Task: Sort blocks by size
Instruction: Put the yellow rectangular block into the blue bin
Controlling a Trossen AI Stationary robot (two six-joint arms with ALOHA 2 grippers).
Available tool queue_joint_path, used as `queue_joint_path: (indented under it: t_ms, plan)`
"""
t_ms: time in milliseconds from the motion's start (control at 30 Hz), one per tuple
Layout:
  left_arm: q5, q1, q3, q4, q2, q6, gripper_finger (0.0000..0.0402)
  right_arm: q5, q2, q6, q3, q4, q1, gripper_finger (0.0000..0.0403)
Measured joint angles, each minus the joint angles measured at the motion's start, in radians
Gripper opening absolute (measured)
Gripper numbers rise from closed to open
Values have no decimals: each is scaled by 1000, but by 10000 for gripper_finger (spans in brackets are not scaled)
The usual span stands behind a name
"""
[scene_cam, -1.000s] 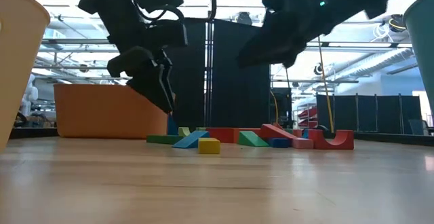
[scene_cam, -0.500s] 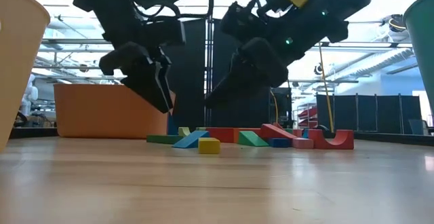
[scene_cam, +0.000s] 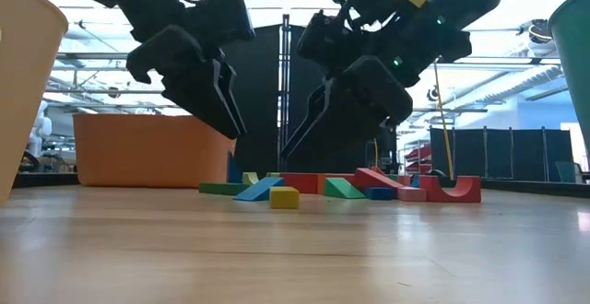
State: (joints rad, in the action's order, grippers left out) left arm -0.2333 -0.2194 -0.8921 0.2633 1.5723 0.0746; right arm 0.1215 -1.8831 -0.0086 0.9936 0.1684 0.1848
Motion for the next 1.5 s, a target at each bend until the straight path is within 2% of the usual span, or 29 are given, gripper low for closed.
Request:
queue_joint_path:
  t_ms: [333,533,700,1067,1500]
  plan:
    - [0,-5,0,-20,0,1,189,7,-80,54,0,69,-4,399]
    - [4,-8,0,-15,0,24,189,6,-81,82,0,83,-12,399]
    - [4,-10,0,-15,0,23,189,-47,-92,102,0,90,-26,400]
    - [5,-10,0,-16,0,23,189,-56,-101,110,0,90,-35,400]
    - [5,-10,0,-18,0,23,189,-41,-101,105,0,61,-35,352]
